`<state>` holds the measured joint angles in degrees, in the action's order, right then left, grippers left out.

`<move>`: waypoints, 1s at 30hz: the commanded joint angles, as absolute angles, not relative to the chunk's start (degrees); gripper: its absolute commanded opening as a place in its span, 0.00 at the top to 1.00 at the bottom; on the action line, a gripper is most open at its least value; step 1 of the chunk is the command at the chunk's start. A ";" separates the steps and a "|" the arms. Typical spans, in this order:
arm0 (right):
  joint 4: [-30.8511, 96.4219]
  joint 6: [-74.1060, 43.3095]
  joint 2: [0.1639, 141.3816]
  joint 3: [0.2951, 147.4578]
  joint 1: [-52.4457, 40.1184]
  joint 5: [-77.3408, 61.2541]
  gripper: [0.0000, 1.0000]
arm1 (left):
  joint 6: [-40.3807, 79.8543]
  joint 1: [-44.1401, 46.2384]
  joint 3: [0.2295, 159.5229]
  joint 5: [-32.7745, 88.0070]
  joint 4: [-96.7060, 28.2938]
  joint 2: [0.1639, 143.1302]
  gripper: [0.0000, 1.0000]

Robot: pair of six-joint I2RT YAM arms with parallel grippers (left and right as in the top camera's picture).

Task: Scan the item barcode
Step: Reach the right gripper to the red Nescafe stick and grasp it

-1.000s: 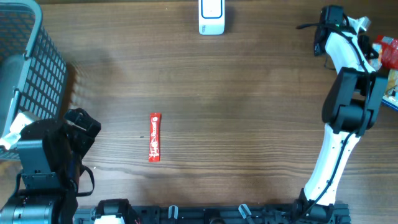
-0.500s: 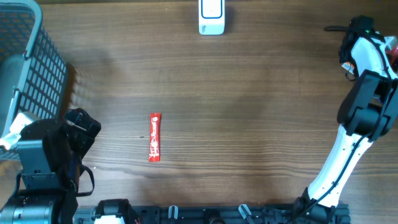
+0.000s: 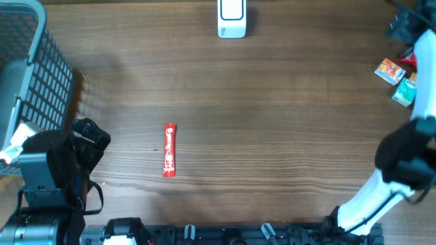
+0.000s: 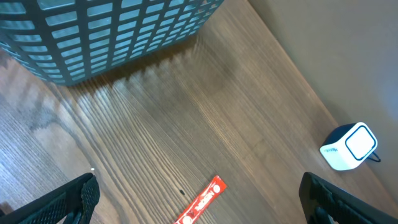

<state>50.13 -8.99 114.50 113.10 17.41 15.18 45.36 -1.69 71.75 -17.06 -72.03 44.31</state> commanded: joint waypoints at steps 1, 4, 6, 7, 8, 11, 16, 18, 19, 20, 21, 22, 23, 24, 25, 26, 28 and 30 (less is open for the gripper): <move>50.04 -11.09 110.48 114.06 14.22 -33.91 0.00 | 45.89 -2.15 71.96 -16.99 -71.83 44.31 0.00; 51.81 -16.29 110.43 113.82 10.07 -47.16 0.00 | 45.89 -2.15 71.96 -17.02 -71.83 44.31 0.00; 55.16 -18.00 110.48 113.10 5.74 -47.11 0.00 | 45.89 -2.15 71.96 -17.02 -71.83 44.31 0.00; 57.08 -17.98 110.48 112.71 3.18 -45.93 0.00 | 45.89 -2.15 71.96 -17.02 -71.83 44.31 0.00; 58.67 -17.98 110.48 112.14 0.43 -44.07 0.00 | 45.89 -2.15 71.96 -17.02 -71.83 44.31 0.00; 60.73 -18.22 110.48 109.19 -9.23 -36.03 0.00 | 45.89 -2.15 71.96 -16.99 -71.83 44.31 0.00; 58.08 -28.60 110.48 102.10 -26.26 -20.08 0.00 | 45.89 -2.15 71.96 -16.99 -71.83 44.31 0.00; 55.79 -34.98 110.48 99.24 -31.20 -14.94 0.00 | 45.89 -2.15 71.96 -17.02 -71.83 44.31 0.00; 54.06 -38.09 110.48 97.51 -33.80 -13.15 0.00 | 45.89 -2.15 71.96 -17.02 -71.83 44.31 0.00; 51.09 -41.34 110.48 94.94 -37.50 -11.66 0.00 | 45.89 -2.15 71.96 -16.99 -71.83 44.31 0.00; 49.58 -42.13 110.48 93.78 -39.29 -11.49 0.01 | 45.89 -2.15 71.96 -16.99 -71.83 44.31 0.00; 47.83 -42.68 110.48 92.49 -41.34 -11.51 0.02 | 45.89 -2.15 71.96 -16.99 -71.83 44.31 0.00; 46.44 -43.94 110.48 91.46 -43.20 -11.51 0.04 | 45.89 -2.15 71.96 -16.99 -71.83 44.31 0.00; 45.21 -45.54 110.48 90.43 -44.88 -11.51 0.08 | 45.89 -2.15 71.96 -16.99 -71.83 44.31 0.00; 43.75 -47.18 110.48 89.19 -46.92 -11.53 0.11 | 45.89 -2.15 71.96 -16.99 -71.83 44.31 0.00; 42.98 -47.88 110.50 88.49 -48.34 -11.46 0.13 | 45.89 -2.15 71.96 -17.02 -71.83 44.31 0.00; 42.39 -48.93 111.02 87.68 -50.92 -11.05 0.13 | 45.89 -2.15 71.96 -17.02 -71.83 44.31 0.00; 42.28 -50.00 112.33 87.66 -53.47 -11.11 0.16 | 45.89 -2.15 71.96 -16.99 -71.83 44.31 0.00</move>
